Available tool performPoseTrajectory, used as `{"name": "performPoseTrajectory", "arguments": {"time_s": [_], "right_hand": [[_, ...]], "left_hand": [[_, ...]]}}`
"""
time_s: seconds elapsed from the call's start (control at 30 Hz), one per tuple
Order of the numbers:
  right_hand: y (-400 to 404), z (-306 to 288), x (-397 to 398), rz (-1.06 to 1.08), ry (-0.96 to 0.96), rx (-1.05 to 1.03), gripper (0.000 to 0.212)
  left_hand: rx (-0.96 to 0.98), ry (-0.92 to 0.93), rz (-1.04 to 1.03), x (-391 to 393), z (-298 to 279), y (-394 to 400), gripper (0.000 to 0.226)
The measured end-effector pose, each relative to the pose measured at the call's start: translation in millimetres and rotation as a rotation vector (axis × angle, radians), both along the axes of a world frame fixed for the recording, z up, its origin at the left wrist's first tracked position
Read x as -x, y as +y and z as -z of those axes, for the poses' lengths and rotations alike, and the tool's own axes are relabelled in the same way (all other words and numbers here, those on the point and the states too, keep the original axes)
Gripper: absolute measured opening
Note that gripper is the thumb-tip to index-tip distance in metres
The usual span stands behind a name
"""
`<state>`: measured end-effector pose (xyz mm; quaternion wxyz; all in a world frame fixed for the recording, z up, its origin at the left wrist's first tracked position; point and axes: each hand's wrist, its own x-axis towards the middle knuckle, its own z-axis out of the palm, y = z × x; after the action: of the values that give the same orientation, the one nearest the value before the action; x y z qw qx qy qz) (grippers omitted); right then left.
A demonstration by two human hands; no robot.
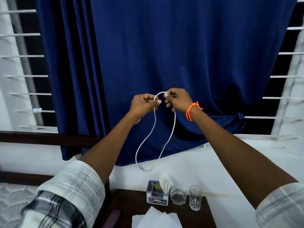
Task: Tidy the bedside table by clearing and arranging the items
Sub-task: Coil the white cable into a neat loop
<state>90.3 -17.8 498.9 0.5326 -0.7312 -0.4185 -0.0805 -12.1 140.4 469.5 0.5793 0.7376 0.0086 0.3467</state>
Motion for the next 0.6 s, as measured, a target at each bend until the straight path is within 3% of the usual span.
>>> {"name": "performPoseTrajectory", "arguments": {"time_s": [0.1, 0.27, 0.4, 0.6], "right_hand": [[-1, -2, 0, 0.037, 0.031, -0.057, 0.018], [-7, 2, -3, 0.023, 0.081, 0.016, 0.019], [-9, 7, -5, 0.069, -0.058, 0.102, 0.014], [-4, -3, 8, 0.056, -0.200, -0.058, 0.033]], "left_hand": [[-0.033, 0.060, 0.044, 4, 8, 4, 0.024], [-0.060, 0.033, 0.005, 9, 0, 8, 0.022], [-0.044, -0.023, -0.044, 8, -12, 7, 0.017], [-0.105, -0.037, -0.084, 7, -19, 1, 0.017]]}}
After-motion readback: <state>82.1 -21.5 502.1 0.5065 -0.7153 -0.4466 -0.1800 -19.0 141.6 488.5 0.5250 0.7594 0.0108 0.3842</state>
